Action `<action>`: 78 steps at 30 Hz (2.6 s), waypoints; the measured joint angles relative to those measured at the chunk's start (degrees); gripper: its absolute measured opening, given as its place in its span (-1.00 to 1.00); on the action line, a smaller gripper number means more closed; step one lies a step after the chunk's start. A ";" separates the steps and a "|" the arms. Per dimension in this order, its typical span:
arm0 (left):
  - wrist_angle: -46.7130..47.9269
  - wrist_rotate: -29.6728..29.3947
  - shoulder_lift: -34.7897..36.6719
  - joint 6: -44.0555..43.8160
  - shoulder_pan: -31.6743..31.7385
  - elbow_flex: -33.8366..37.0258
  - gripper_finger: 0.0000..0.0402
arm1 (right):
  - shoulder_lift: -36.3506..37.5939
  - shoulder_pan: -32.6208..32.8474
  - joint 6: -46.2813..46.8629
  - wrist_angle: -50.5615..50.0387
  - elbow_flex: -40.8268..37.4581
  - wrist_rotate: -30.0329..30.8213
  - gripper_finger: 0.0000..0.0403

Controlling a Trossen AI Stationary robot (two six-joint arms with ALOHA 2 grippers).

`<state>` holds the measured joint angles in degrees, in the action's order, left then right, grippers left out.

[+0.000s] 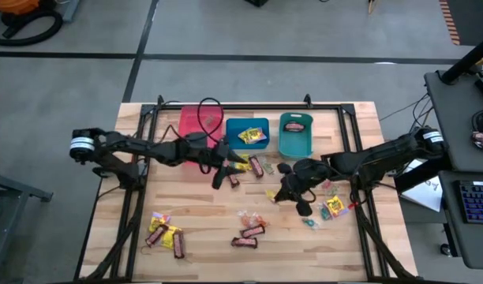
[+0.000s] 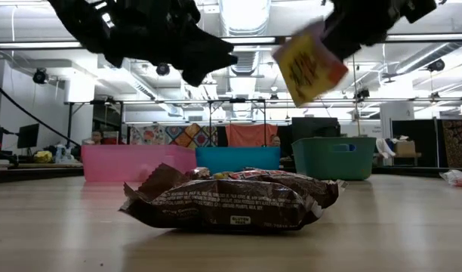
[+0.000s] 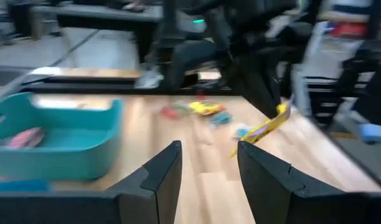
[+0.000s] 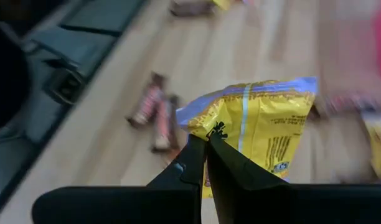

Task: Sort candy
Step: Put the yellow candy into the blue bin

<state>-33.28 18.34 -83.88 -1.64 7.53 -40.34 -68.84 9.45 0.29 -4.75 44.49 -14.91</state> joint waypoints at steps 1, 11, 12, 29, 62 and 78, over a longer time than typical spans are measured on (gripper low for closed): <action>-2.26 2.45 -1.17 -0.25 0.00 0.00 -0.29 | -0.18 0.02 -0.96 1.40 0.00 -1.18 -0.94; -22.41 15.33 -12.65 -1.58 -0.15 -0.13 -0.08 | -0.61 0.00 -7.73 11.08 0.00 -4.83 -0.94; -24.72 15.32 -13.90 -2.02 -0.16 -0.13 -0.06 | -0.61 0.00 -8.28 11.53 0.00 -4.83 -0.94; -40.25 19.07 -24.17 -6.66 -1.10 -3.88 -0.04 | -0.66 -3.70 -11.68 12.71 0.02 -4.79 -0.94; -35.77 18.29 -23.17 -18.51 8.21 -4.90 -0.99 | 4.25 -6.12 -6.78 3.22 0.09 30.37 -0.48; 26.85 -11.83 -14.11 -15.98 23.41 -15.16 -1.00 | 8.19 -6.12 5.65 -8.70 0.09 43.60 -0.18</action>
<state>-6.43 6.51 -97.99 -17.62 30.94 -55.50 -60.65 3.33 5.93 -13.45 44.58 28.69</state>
